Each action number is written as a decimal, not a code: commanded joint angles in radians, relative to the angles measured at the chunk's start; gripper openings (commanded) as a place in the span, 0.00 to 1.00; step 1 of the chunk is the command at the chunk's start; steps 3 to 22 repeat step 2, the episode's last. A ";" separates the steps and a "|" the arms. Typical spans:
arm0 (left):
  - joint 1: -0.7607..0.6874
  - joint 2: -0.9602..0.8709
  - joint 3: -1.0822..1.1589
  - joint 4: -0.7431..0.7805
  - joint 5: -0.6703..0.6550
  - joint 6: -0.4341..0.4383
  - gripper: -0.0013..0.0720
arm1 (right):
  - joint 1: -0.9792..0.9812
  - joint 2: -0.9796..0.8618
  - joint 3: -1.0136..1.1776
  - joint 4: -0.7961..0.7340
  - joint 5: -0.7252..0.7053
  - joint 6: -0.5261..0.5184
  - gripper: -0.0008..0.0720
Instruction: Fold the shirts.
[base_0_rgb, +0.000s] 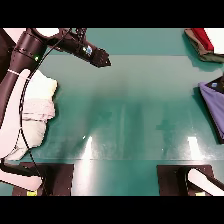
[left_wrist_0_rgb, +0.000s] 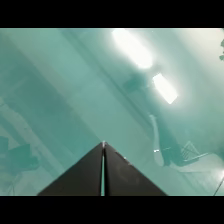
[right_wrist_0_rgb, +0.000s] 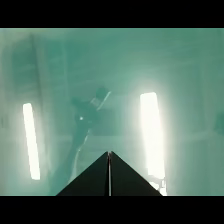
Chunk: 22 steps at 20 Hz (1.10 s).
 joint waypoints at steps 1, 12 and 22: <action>-0.001 0.001 0.000 -0.001 0.000 0.000 0.05 | 0.085 0.000 0.000 0.008 -0.020 -0.008 0.03; -0.001 0.001 0.000 -0.001 0.000 0.000 0.05 | 0.085 0.000 0.000 0.008 -0.018 -0.008 0.03; -0.001 0.001 0.000 -0.001 0.000 0.000 0.05 | 0.085 0.000 0.000 0.008 -0.018 -0.008 0.03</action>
